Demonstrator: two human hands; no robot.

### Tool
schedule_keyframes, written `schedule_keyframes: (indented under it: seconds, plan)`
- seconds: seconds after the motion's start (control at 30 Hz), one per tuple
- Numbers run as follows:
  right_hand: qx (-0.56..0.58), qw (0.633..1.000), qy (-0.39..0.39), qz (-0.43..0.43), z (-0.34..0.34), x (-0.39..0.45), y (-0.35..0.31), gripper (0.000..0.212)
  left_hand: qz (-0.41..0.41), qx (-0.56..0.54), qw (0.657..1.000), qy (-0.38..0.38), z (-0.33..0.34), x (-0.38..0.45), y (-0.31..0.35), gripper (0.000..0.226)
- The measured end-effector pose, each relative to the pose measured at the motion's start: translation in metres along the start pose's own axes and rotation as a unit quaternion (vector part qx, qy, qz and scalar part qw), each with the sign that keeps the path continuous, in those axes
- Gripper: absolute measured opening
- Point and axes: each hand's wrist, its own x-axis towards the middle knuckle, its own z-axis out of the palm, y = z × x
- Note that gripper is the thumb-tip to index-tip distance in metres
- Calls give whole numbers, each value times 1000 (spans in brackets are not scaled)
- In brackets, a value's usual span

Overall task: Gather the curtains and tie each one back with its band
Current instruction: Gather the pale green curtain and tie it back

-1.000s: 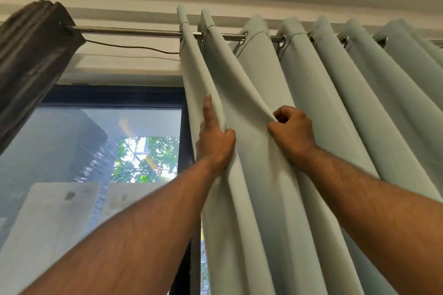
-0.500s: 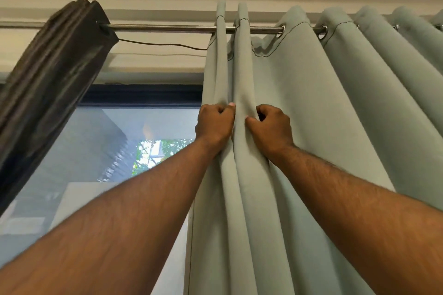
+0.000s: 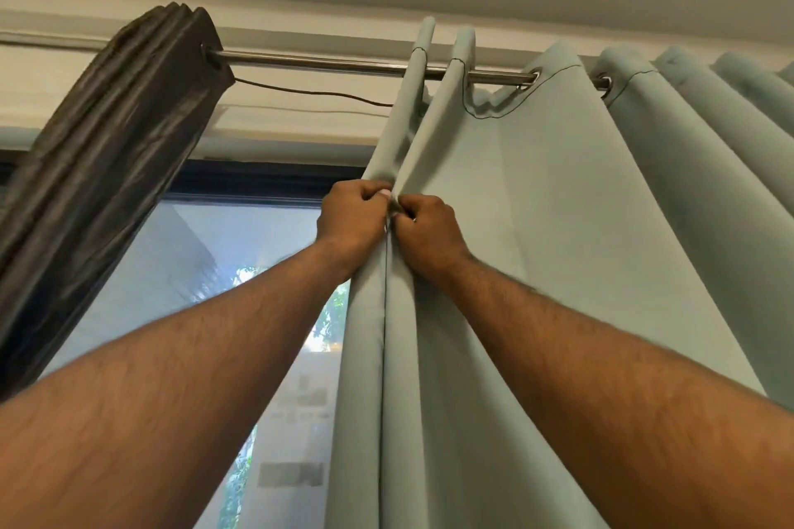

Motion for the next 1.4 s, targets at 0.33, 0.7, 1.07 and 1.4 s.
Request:
schedule_keyframes:
  seconds: [0.33,0.7,1.07,1.4]
  plan:
    - [-16,978,-209,-5,-56,12,11,22,-22,53,998,12,6,10,10,31]
    - [-445,893,45,44,-228,33,120,30,74,241,966,59,93,-3,59,20]
    - [44,968,155,194,-238,44,157,85,50,223,968,101,122,-5,70,37]
    - [65,974,118,184,-199,67,129,28,60,200,975,72,93,5,61,33]
